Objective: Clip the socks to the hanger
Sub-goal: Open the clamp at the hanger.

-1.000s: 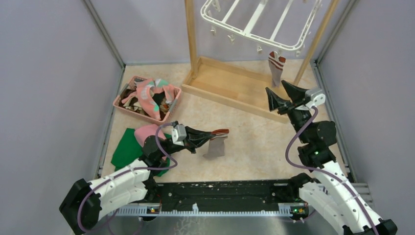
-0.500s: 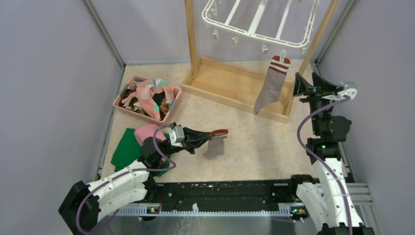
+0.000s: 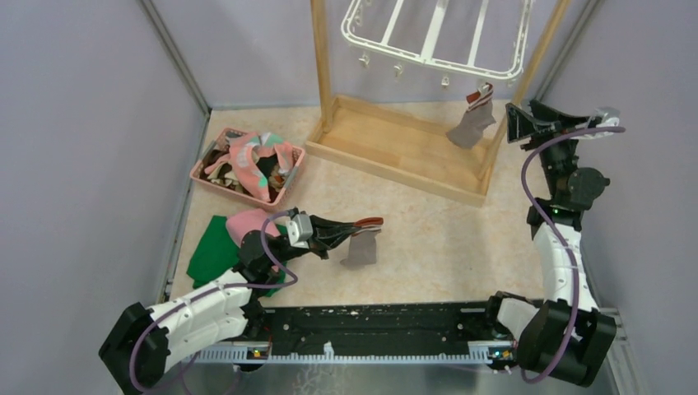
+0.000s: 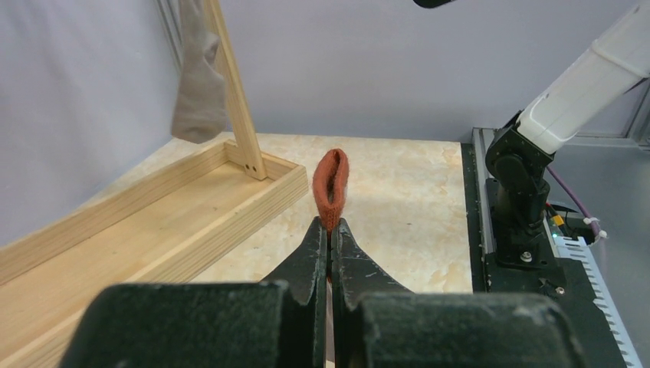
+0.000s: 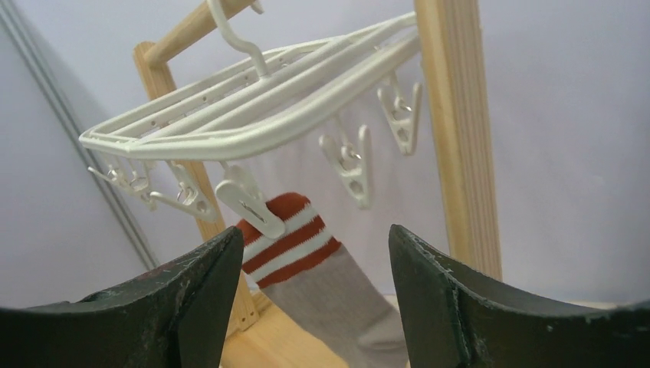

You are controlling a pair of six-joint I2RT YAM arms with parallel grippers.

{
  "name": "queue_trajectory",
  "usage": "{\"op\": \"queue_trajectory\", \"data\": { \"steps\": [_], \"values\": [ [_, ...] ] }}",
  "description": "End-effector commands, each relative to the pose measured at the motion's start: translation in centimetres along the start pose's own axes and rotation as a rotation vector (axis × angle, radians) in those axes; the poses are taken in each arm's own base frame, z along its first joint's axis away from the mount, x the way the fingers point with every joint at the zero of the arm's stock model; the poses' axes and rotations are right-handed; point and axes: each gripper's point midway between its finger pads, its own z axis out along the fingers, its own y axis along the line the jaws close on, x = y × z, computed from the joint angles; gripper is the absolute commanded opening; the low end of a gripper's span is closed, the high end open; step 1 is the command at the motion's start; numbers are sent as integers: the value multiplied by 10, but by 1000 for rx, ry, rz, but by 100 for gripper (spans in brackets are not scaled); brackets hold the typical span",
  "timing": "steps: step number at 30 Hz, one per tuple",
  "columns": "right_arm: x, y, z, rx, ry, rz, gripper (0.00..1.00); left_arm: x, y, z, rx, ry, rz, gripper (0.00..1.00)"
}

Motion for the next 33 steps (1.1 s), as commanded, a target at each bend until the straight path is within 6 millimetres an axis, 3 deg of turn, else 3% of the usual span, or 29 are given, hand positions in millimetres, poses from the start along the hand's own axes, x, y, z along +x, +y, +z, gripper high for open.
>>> {"op": "queue_trajectory", "data": {
  "steps": [1,6,11,17,33],
  "values": [
    [-30,33,20,-208,-37,-173,70,0,3,0,-6,-14,36,0],
    [-30,22,19,-202,-110,-376,72,3,4,0,-8,-8,35,0],
    [-15,3,15,-172,-118,-509,71,4,5,0,-14,-5,36,0],
    [-12,2,10,-199,-198,-586,67,4,6,0,-16,-4,38,0],
    [-11,5,54,-158,-177,-675,60,2,8,1,-25,-5,53,0]
  ]
}}
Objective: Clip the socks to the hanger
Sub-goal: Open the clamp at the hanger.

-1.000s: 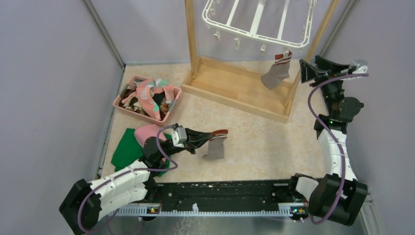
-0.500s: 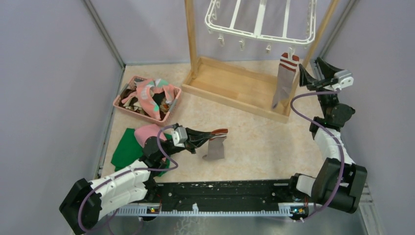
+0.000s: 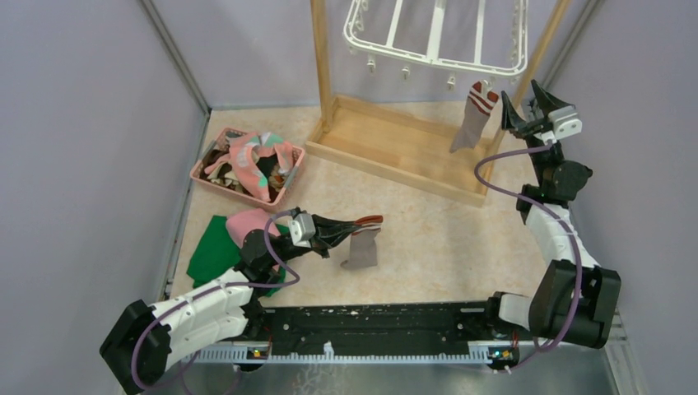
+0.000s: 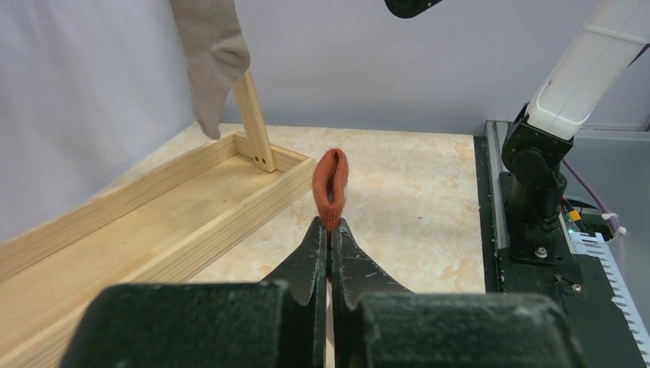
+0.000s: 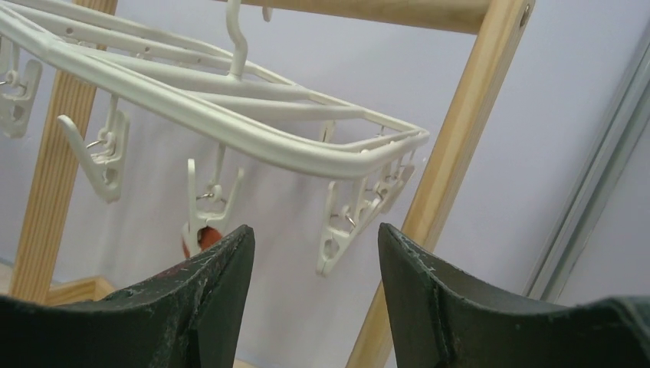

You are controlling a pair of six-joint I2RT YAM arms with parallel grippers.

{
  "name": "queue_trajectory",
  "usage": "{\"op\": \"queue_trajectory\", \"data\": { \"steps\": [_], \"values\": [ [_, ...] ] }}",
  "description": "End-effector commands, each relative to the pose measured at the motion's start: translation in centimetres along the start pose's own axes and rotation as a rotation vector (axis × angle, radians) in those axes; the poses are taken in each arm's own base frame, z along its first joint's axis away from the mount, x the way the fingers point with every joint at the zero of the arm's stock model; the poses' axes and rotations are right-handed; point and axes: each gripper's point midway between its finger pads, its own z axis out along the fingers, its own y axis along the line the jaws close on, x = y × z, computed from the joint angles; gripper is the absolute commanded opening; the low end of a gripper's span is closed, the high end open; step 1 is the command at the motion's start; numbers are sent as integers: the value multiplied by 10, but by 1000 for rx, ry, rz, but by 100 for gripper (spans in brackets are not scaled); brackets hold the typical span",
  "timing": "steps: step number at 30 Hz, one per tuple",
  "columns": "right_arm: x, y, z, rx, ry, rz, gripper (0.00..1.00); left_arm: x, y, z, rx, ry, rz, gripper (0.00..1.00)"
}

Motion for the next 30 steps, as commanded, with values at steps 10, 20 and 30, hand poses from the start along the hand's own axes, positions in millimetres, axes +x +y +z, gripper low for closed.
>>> {"op": "queue_trajectory", "data": {
  "steps": [10,20,30],
  "values": [
    [-5,-13,30,82,-11,-69,61,-7,3,1,-7,-23,40,0],
    [2,-12,43,82,-11,-71,56,-5,4,3,-4,-16,38,0],
    [0,-14,54,101,-18,-65,53,-5,4,4,-3,-15,39,0]
  ]
}}
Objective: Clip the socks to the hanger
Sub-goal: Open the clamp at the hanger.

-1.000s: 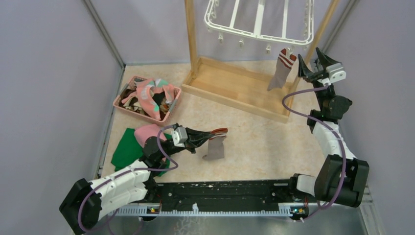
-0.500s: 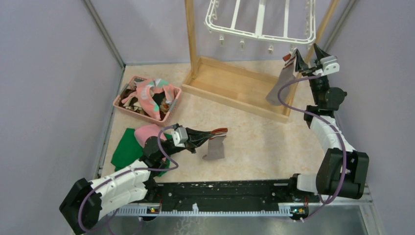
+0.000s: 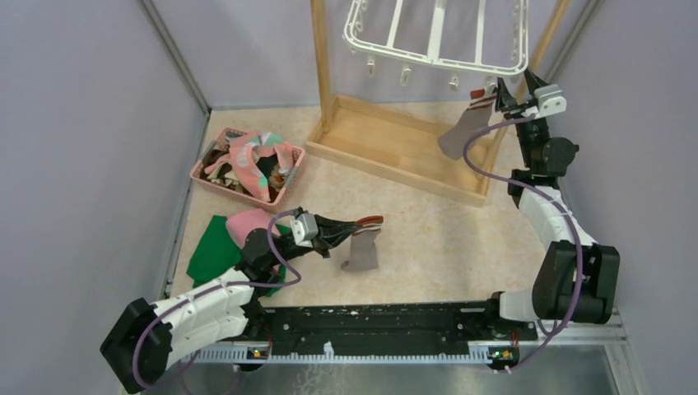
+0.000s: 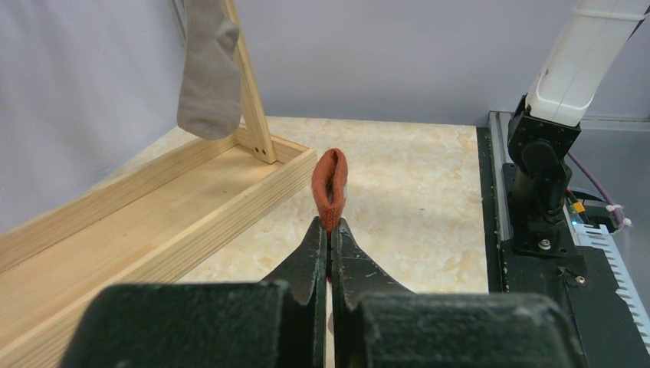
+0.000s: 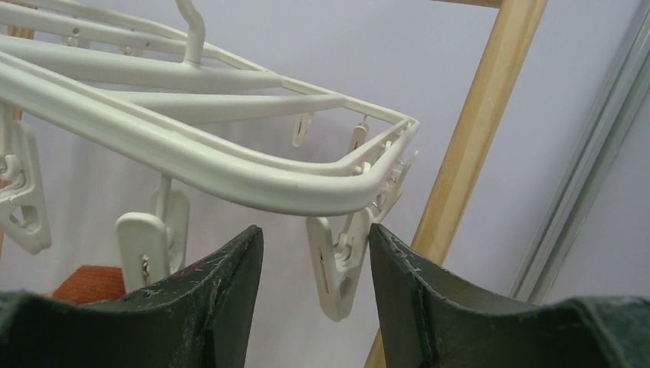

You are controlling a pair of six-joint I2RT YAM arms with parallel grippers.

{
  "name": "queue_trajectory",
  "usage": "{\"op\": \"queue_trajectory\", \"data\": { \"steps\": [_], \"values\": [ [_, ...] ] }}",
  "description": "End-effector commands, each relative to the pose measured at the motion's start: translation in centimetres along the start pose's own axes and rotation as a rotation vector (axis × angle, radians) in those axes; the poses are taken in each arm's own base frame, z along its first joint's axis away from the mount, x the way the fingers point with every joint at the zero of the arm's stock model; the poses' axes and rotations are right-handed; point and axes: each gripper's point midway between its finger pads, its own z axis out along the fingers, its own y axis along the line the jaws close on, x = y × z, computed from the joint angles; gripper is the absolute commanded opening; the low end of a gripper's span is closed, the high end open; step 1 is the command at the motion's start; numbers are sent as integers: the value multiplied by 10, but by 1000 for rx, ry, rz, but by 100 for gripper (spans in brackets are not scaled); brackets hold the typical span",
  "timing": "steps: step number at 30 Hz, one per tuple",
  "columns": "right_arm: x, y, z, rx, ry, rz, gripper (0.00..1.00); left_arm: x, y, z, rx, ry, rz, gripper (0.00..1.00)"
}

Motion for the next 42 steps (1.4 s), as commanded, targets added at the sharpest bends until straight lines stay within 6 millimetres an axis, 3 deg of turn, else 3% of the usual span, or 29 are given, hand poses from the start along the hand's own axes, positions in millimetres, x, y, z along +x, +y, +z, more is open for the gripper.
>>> {"op": "queue_trajectory", "data": {
  "steps": [1,13,23,30,40,42],
  "values": [
    [-26,-7,15,20,-68,-26,53,-13,3,4,-2,-37,36,0],
    [-25,-5,23,-10,-41,-36,64,-14,3,4,0,-39,39,0],
    [-20,-5,25,-29,7,-30,60,-15,2,3,-1,-42,41,0],
    [-23,-5,25,-42,5,-12,43,-15,2,3,3,-43,40,0],
    [-38,2,18,-51,31,110,1,-19,-1,3,14,-55,36,0],
    [-40,6,16,-58,50,162,0,-20,-2,3,19,-61,33,0]
  ]
}}
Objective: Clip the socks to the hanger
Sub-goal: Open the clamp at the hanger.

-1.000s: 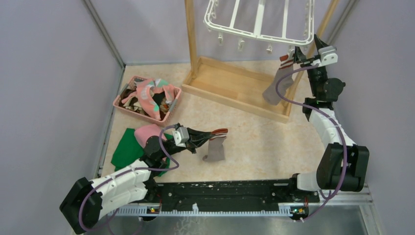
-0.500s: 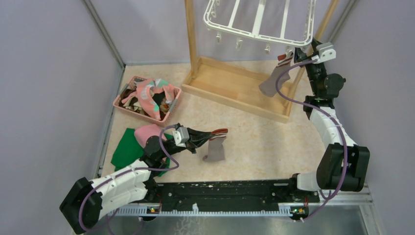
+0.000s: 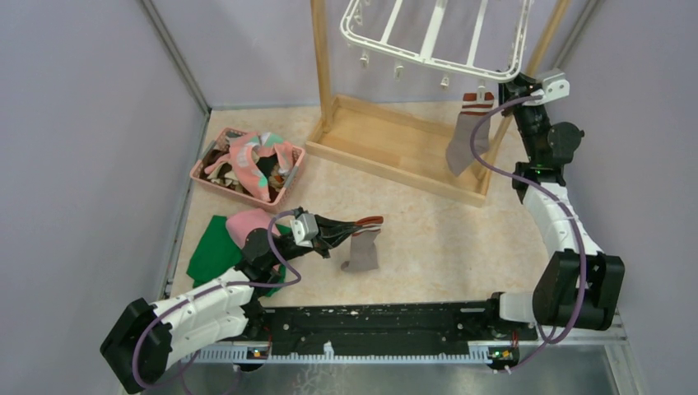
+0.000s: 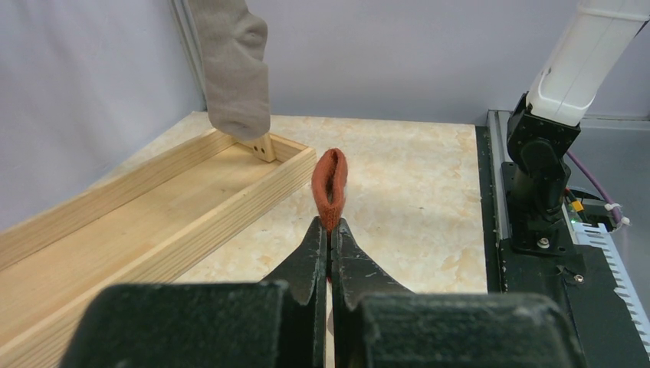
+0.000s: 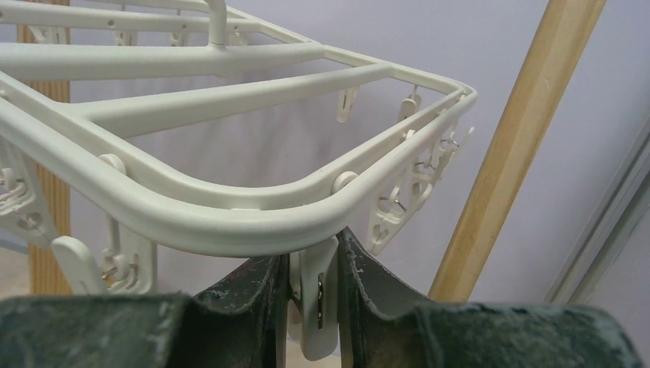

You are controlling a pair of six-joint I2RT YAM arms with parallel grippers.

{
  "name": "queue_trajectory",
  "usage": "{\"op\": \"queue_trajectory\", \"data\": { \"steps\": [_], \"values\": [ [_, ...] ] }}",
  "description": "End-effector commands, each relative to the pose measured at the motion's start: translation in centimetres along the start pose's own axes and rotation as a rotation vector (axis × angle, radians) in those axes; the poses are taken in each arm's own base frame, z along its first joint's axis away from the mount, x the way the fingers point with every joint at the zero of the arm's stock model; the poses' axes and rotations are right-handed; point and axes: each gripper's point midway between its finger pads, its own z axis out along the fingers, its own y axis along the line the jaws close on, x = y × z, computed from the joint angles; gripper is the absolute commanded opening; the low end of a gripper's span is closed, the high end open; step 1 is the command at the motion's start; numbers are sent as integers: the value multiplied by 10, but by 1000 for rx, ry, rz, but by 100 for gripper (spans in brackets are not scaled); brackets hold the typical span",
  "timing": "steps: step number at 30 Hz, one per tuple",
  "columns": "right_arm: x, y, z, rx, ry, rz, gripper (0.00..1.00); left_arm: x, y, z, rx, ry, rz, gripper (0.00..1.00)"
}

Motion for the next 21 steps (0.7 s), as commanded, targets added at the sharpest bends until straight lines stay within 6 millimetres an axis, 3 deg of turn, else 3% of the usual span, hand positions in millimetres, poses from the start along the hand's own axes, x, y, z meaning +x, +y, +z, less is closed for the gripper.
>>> {"op": "queue_trajectory", "data": {
  "steps": [1,9,21],
  "values": [
    [-50,4,1,-19,-60,89,0,-23,-2,3,21,-71,38,0],
    [-65,17,-11,-15,5,319,0,-30,-10,4,62,-92,16,0],
    [-54,25,-11,139,265,771,0,-39,-17,6,102,-111,-24,0]
  ]
}}
